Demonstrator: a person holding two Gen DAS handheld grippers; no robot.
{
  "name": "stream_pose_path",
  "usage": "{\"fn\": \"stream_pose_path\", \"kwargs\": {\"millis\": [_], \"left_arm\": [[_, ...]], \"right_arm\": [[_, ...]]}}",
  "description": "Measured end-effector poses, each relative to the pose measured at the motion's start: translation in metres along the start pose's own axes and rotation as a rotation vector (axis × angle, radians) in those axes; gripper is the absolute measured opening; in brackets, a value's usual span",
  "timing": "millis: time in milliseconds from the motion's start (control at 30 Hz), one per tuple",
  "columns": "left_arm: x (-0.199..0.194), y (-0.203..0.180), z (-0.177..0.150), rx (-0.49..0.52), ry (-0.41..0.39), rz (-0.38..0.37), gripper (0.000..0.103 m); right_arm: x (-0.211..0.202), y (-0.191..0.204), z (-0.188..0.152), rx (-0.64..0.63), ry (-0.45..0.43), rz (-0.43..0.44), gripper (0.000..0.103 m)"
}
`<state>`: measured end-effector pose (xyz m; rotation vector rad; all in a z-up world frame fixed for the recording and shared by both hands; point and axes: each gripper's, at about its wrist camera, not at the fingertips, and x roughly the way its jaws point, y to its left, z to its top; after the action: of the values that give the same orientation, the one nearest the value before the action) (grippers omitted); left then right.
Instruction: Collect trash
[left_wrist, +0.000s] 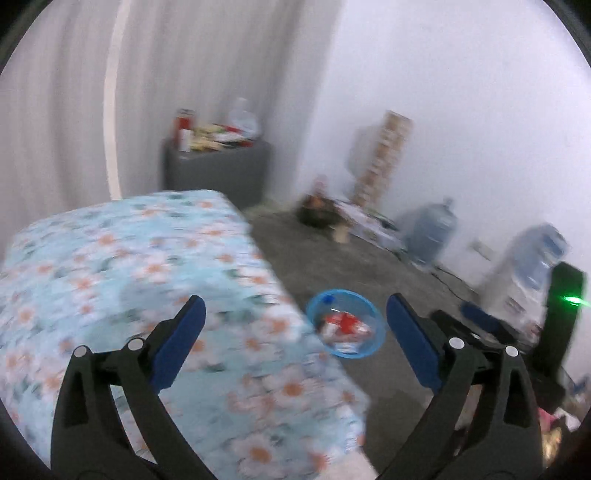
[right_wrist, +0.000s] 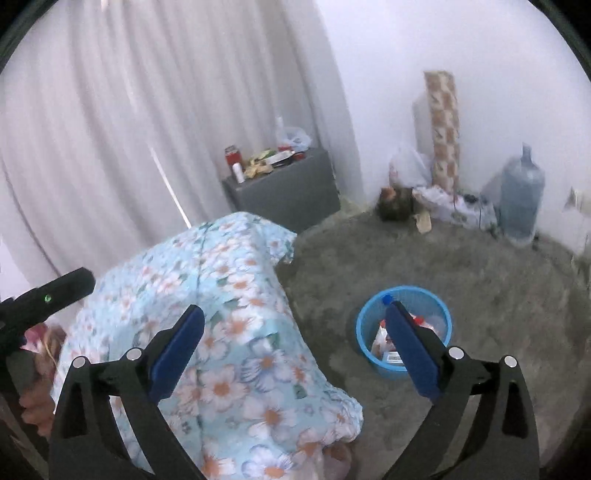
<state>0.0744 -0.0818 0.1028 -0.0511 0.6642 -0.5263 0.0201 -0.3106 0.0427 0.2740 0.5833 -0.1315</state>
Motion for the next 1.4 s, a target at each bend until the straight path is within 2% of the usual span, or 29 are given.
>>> {"fn": "stream_pose_path", "kwargs": {"millis": [167,267,367,433,533,633,1000,1400], "left_arm": [[-0.019,0.012,-0.019,0.036,-0.043,0.193,0.094],[-0.024,0.019,-0.034,0.011,-0.018,0.248,0.094],[-0.022,0.026,-0.051,-0.011,0.006,0.331,0.094],[-0.016,0.031,-0.064,-0.03,0.057,0.39,0.094],[-0.009,0.04,-0.082,-0.089,0.147,0.424,0.094],[-0.006,0.045,-0.096,-0.111,0.187,0.462,0.094],[-0.004,0.038,-0.106,-0.108,0.232,0.483,0.094],[0.006,0.015,-0.105,-0.058,0.259,0.446,0.094]], "right_arm": [[-0.014,0.038,-0.012,-0.102,0.023,-0.065,0.096],[-0.013,0.055,-0.027,-0.173,0.039,-0.126,0.096],[-0.005,0.061,-0.044,-0.23,0.104,-0.189,0.096],[-0.001,0.06,-0.054,-0.263,0.133,-0.224,0.096],[0.003,0.054,-0.064,-0.278,0.164,-0.272,0.096],[0.006,0.044,-0.069,-0.264,0.182,-0.292,0.096],[0.012,0.023,-0.075,-0.217,0.224,-0.319,0.096],[0.013,0.015,-0.077,-0.221,0.24,-0.32,0.096]]}}
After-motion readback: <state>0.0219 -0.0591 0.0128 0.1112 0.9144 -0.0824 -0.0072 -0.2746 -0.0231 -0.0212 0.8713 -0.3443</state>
